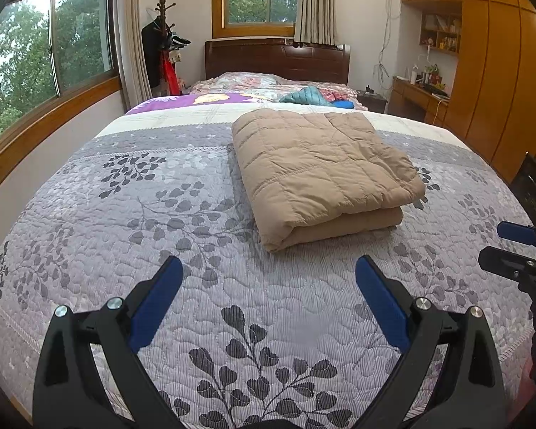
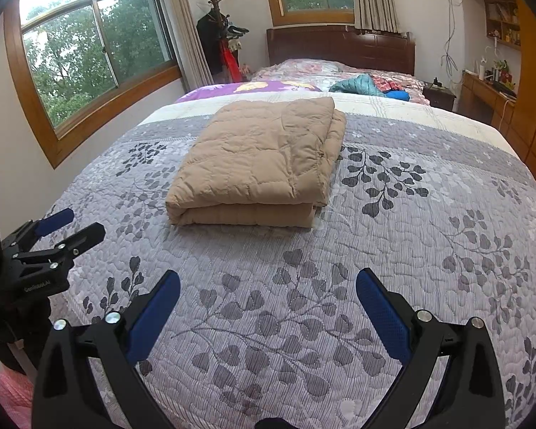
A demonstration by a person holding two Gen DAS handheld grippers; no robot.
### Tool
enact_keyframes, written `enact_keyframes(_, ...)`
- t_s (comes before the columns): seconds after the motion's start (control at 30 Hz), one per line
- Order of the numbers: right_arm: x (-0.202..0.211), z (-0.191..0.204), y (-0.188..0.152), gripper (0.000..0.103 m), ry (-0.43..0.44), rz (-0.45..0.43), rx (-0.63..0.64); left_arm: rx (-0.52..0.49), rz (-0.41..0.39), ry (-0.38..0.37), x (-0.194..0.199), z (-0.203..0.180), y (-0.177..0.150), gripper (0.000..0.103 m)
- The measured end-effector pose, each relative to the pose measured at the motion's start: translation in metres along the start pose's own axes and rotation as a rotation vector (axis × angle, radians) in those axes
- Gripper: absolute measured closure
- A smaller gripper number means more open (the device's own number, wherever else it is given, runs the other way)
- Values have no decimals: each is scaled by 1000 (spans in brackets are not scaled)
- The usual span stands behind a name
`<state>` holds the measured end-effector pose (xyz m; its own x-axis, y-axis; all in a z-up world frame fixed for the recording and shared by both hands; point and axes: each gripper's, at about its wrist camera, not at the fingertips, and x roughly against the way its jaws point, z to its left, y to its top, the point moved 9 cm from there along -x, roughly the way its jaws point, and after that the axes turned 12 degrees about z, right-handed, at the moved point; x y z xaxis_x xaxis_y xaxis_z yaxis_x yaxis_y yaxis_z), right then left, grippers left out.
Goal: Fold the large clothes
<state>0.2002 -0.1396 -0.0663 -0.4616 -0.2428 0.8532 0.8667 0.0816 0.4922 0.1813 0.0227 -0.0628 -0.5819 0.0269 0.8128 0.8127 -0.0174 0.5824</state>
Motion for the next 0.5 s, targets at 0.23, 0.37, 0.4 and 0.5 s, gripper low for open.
enact_keyframes(0.23, -1, 0, 0, 4, -1, 2, 2, -2, 3, 0, -1, 0, 0, 6)
enact_keyframes(0.37, -2, 0, 0, 4, 1, 3, 2, -3, 3, 0, -1, -1, 0, 6)
enact_keyframes(0.4, -2, 0, 0, 4, 1, 4, 3, -3, 3, 1, -1, -1, 0, 6)
enact_keyframes(0.5, -2, 0, 0, 4, 1, 4, 2, -2, 4, 1, -2, 0, 0, 6)
